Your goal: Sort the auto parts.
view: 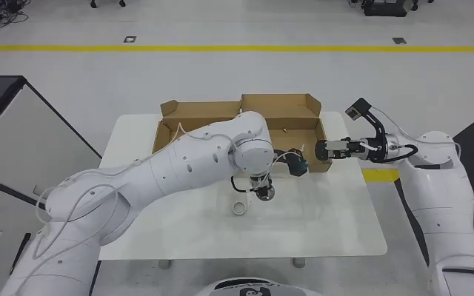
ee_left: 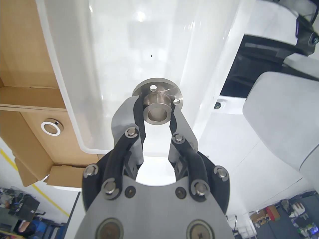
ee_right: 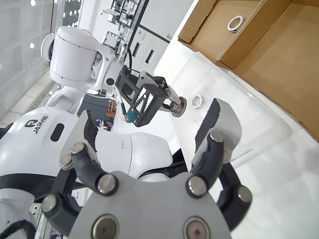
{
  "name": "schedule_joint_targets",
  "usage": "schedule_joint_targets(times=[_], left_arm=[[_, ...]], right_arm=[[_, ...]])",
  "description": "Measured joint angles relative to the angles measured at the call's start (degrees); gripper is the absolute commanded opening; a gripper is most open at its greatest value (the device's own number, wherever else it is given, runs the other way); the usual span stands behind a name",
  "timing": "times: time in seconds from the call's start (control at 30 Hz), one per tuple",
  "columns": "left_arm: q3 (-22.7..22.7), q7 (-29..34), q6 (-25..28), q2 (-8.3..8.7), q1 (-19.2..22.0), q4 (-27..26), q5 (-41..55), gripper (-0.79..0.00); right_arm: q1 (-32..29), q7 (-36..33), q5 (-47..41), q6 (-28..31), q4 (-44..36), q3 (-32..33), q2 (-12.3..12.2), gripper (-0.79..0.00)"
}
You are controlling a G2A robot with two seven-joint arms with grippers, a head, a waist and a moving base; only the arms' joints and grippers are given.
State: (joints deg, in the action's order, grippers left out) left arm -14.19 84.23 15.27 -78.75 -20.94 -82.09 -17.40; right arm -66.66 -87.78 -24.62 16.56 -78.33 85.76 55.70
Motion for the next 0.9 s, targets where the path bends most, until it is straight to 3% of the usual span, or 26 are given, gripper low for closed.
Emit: schedule_joint_targets(times=[0.3, 0.57, 0.77, 0.9], left_arm=[[-12.6, -0.7, 0.2, 6.14, -3.0, -2.0, 3.8, -0.785], [-26.6, -2.6, 2.3, 12.11, -12.0, -7.3, 10.0, -0.785], [-35.9, -7.1, 5.7, 14.66, -19.2, -9.8, 19.7, -0.785], [-40.5, -10.9, 9.4, 15.48, -23.0, -10.4, 27.6, -0.785]], right_arm=[[0.0, 0.0, 0.0, 0.0, 0.0, 0.0, 0.0, 0.0], [0.0, 0.0, 0.0, 0.0, 0.0, 0.0, 0.0, 0.0], [0.0, 0.0, 0.0, 0.0, 0.0, 0.0, 0.0, 0.0], [0.0, 0.0, 0.0, 0.0, 0.0, 0.0, 0.0, 0.0]])
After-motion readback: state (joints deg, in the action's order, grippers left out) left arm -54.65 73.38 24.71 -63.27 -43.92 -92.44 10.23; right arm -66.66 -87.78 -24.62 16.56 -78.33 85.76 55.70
